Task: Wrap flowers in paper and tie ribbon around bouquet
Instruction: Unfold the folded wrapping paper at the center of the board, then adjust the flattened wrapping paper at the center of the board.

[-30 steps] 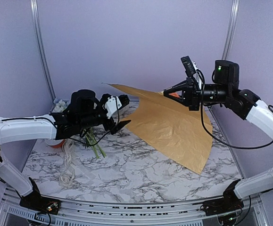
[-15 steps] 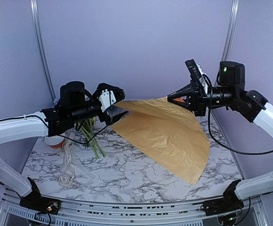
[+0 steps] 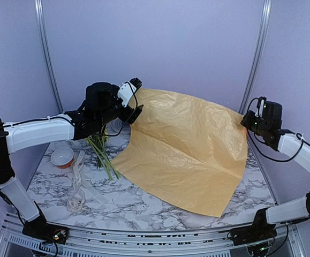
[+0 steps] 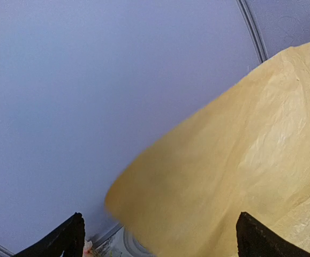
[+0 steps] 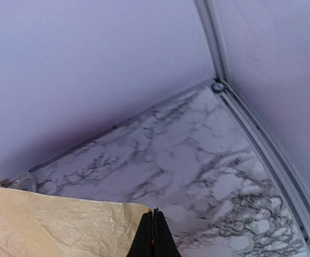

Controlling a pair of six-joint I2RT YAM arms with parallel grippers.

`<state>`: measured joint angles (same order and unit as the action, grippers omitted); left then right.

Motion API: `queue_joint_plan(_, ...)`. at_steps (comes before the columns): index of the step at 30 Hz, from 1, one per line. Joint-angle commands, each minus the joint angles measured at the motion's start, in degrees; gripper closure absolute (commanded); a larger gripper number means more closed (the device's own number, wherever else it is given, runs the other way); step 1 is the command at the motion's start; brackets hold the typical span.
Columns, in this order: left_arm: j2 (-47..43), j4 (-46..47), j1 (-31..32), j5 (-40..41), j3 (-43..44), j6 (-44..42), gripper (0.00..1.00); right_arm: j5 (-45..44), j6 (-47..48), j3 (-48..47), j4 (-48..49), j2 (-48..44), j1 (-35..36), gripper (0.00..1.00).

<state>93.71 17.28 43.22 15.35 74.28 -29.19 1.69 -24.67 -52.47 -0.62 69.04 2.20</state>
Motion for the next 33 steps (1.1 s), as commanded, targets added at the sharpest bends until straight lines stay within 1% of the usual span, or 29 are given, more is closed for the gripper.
queue_joint_plan(1,3.3,-5.3,0.0,2.7,4.3,6.8,0.01,-14.8,-10.8,9.6,8.7,1.5,-3.0,1.00)
queue_joint_plan(4,5.7,-11.6,0.3,1.2,6.9,10.5,0.01,-18.1,-12.1,13.9,9.7,2.8,-3.0,1.00)
queue_joint_plan(7,7.0,-17.1,1.6,1.0,6.8,16.3,0.01,-20.6,-13.9,18.2,9.9,1.2,-3.0,1.00)
queue_joint_plan(10,8.0,-18.4,4.4,-1.3,2.9,20.9,0.03,-23.5,-15.6,23.7,10.9,-3.7,-3.0,1.00)
queue_joint_plan(12,10.7,-18.6,6.7,-2.2,1.1,22.4,0.04,-26.6,-16.1,26.6,10.3,-7.0,-3.0,1.00)
queue_joint_plan(14,14.8,-20.0,8.2,-3.3,1.3,24.7,0.04,-27.1,-15.9,28.5,8.9,-9.7,-2.9,1.00)
queue_joint_plan(16,19.1,-21.9,8.4,-3.9,2.9,26.7,0.05,-27.2,-15.0,29.2,7.5,-10.5,-3.0,1.00)
queue_joint_plan(17,20.7,-22.3,8.4,-3.7,3.4,27.1,0.05,-28.0,-14.2,28.9,6.3,-10.5,-3.0,0.84)
queue_joint_plan(19,22.4,-22.4,8.4,-2.7,3.5,27.4,0.06,-32.2,-12.6,26.9,2.1,-10.4,-3.0,0.31)
queue_joint_plan(20,22.8,-22.4,8.4,-2.2,3.5,27.4,0.06,-35.4,-12.2,25.3,-0.5,-10.5,-3.0,0.09)
queue_joint_plan(21,23.2,-22.7,8.4,-1.9,3.4,27.2,0.06,-37.7,-10.8,23.7,-2.3,-10.8,-3.0,0.01)
queue_joint_plan(22,23.6,-22.8,8.3,-1.4,3.3,26.9,0.06,-38.4,-8.1,22.4,-2.3,-11.4,-3.0,0.00)
queue_joint_plan(23,24.2,-23.0,8.3,-0.8,3.2,26.5,0.06,-37.3,-4.5,21.5,-0.9,-12.2,-3.0,0.00)
queue_joint_plan(25,25.9,-23.4,8.0,0.2,3.5,25.6,0.06,-30.1,2.1,20.5,2.9,-13.1,-2.8,0.00)
queue_joint_plan(26,26.8,-23.8,7.8,0.6,4.0,25.5,0.06,-25.0,3.3,20.1,4.2,-12.9,-2.4,0.00)
queue_joint_plan(27,28.2,-24.3,7.5,1.0,4.7,25.3,0.06,-22.2,4.7,19.7,5.2,-12.3,-1.3,0.01)
queue_joint_plan(30,30.6,-25.6,6.6,2.1,6.8,24.9,0.06,-21.4,8.1,16.8,4.9,-6.9,6.3,0.02)
queue_joint_plan(31,31.2,-25.7,6.3,2.6,7.4,24.5,0.06,-18.6,8.8,15.7,4.7,-4.1,7.5,0.02)
queue_joint_plan(32,31.8,-25.7,5.9,2.9,8.0,24.0,0.06,-13.8,8.8,14.5,4.0,-1.3,8.0,0.02)
queue_joint_plan(33,32.5,-25.9,5.3,3.4,9.1,23.5,0.06,-9.2,8.3,13.0,2.9,2.2,8.2,0.05)
